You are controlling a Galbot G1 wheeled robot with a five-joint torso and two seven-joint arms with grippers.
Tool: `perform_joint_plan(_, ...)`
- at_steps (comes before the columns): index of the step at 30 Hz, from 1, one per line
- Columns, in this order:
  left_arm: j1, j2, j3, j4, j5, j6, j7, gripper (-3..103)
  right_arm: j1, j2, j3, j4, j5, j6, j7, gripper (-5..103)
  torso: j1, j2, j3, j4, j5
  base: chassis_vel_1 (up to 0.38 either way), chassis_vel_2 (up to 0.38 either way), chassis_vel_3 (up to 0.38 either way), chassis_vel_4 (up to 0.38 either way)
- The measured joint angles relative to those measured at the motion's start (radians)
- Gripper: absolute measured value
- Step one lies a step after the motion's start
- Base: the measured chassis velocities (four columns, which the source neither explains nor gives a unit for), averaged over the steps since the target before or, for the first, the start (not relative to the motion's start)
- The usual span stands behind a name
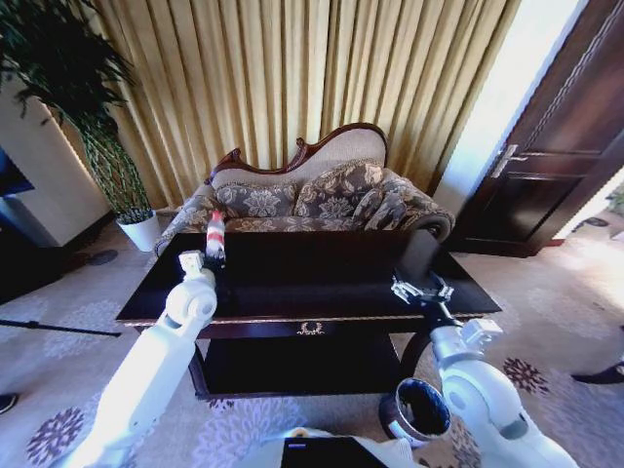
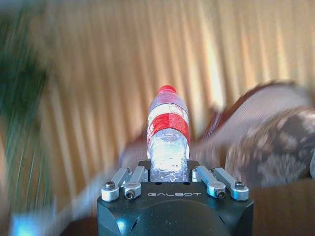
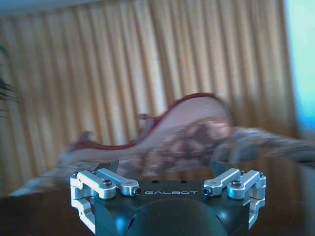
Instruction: Move to the front of the table and place the trash on the table into the trash bin.
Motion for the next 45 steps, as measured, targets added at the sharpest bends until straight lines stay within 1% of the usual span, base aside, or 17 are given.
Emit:
perform_joint_plan(1, 0.005, 0.02, 0.004, 0.013, 0.069, -0.065, 0.053, 34, 0.019, -0.03, -0.009, 0.007, 0.052, -0.006, 0.002, 100, 0.0, 0.0, 0.0, 0.0004, -0.0002, 0.0, 0.0, 0.0, 0.0)
perform_joint_plan(2, 0.01, 0.046, 0.006, 0.034, 0.166, -0.165, 0.136, 34, 0.044, -0.077, -0.019, 0.013, 0.122, -0.011, 0.003, 100, 0.0, 0.0, 0.0, 0.0005, -0.0003, 0.0, 0.0, 0.0, 0.0)
perform_joint_plan(4, 0.01, 0.082, 0.006, 0.059, 0.278, -0.306, 0.245, 34, 0.079, -0.141, -0.034, 0.018, 0.206, -0.014, -0.008, 100, 0.0, 0.0, 0.0, 0.0002, -0.0002, 0.0, 0.0, 0.0, 0.0)
perform_joint_plan(5, 0.005, 0.097, 0.008, 0.071, 0.312, -0.362, 0.28, 34, 0.092, -0.166, -0.04, 0.019, 0.237, -0.014, -0.022, 100, 0.0, 0.0, 0.0, 0.0004, -0.0003, 0.0, 0.0, 0.0, 0.0)
perform_joint_plan(6, 0.005, 0.097, 0.008, 0.071, 0.312, -0.362, 0.28, 34, 0.092, -0.166, -0.04, 0.019, 0.237, -0.014, -0.022, 100, 0.0, 0.0, 0.0, 0.0004, -0.0003, 0.0, 0.0, 0.0, 0.0)
perform_joint_plan(7, -0.01, 0.119, 0.024, 0.09, 0.359, -0.443, 0.315, 34, 0.113, -0.196, -0.052, 0.021, 0.271, -0.013, -0.049, 100, 0.0, 0.0, 0.0, 0.0003, -0.0001, 0.0, 0.0, 0.0, 0.0)
perform_joint_plan(10, -0.065, 0.15, 0.089, 0.141, 0.48, -0.597, 0.343, 34, 0.193, -0.242, -0.127, 0.021, 0.329, 0.002, -0.104, 100, 0.0, 0.0, 0.0, -0.0003, 0.0, 0.0, 0.0, 0.0, 0.0)
perform_joint_plan(11, -0.081, 0.152, 0.107, 0.15, 0.511, -0.631, 0.346, 34, 0.215, -0.246, -0.147, 0.021, 0.343, 0.004, -0.109, 100, 0.0, 0.0, 0.0, -0.0001, 0.0, 0.0, 0.0, 0.0, 0.0)
perform_joint_plan(12, -0.081, 0.152, 0.107, 0.15, 0.511, -0.631, 0.346, 34, 0.215, -0.246, -0.147, 0.021, 0.343, 0.004, -0.109, 100, 0.0, 0.0, 0.0, -0.0001, 0.0, 0.0, 0.0, 0.0, 0.0)
perform_joint_plan(13, -0.105, 0.152, 0.137, 0.159, 0.545, -0.67, 0.348, 34, 0.257, -0.249, -0.184, 0.018, 0.372, 0.006, -0.114, 100, 0.0, 0.0, 0.0, 0.0001, -0.0003, 0.0, 0.0, 0.0, 0.0)
perform_joint_plan(14, -0.125, 0.15, 0.165, 0.161, 0.563, -0.685, 0.348, 34, 0.289, -0.247, -0.211, 0.012, 0.393, 0.006, -0.115, 100, 0.0, 0.0, 0.0, 0.0002, -0.0002, 0.0, 0.0, 0.0, 0.0)
perform_joint_plan(16, -0.137, 0.148, 0.18, 0.16, 0.57, -0.691, 0.348, 34, 0.307, -0.244, -0.227, 0.007, 0.405, 0.006, -0.115, 100, 0.0, 0.0, 0.0, 0.0001, -0.0002, 0.0, 0.0, 0.0, 0.0)
perform_joint_plan(19, -0.222, 0.123, 0.27, 0.141, 0.609, -0.7, 0.34, 34, 0.414, -0.22, -0.308, -0.026, 0.474, 0.006, -0.115, 100, 0.0, 0.0, 0.0, -0.0001, 0.0001, 0.0, 0.0, 0.0, 0.0)
perform_joint_plan(23, -0.297, 0.114, 0.345, 0.132, 0.613, -0.698, 0.334, 34, 0.512, -0.201, -0.356, -0.05, 0.548, 0.006, -0.113, 100, 0.0, 0.0, 0.0, -0.0001, 0.0002, 0.0, 0.0, 0.0, 0.0)
perform_joint_plan(28, -0.345, 0.111, 0.405, 0.123, 0.597, -0.674, 0.331, 34, 0.612, -0.184, -0.405, -0.097, 0.574, 0.005, -0.107, 100, 0.0, 0.0, 0.0, 0.0001, -0.0001, 0.0, 0.0, 0.0, 0.0)
perform_joint_plan(36, -0.37, 0.129, 0.448, 0.069, 0.56, -0.631, 0.331, 34, 0.689, -0.166, -0.45, -0.165, 0.574, 0.003, -0.084, 100, 0.0, 0.0, 0.0, 0.0001, 0.0, 0.0, 0.0, 0.0, 0.0)
perform_joint_plan(45, -0.368, 0.145, 0.467, 0.057, 0.55, -0.621, 0.339, 34, 0.699, -0.154, -0.442, -0.18, 0.582, 0.001, -0.085, 100, 0.0, 0.0, 0.0, 0.0001, -0.0001, 0.0, 0.0, 0.0, 0.0)
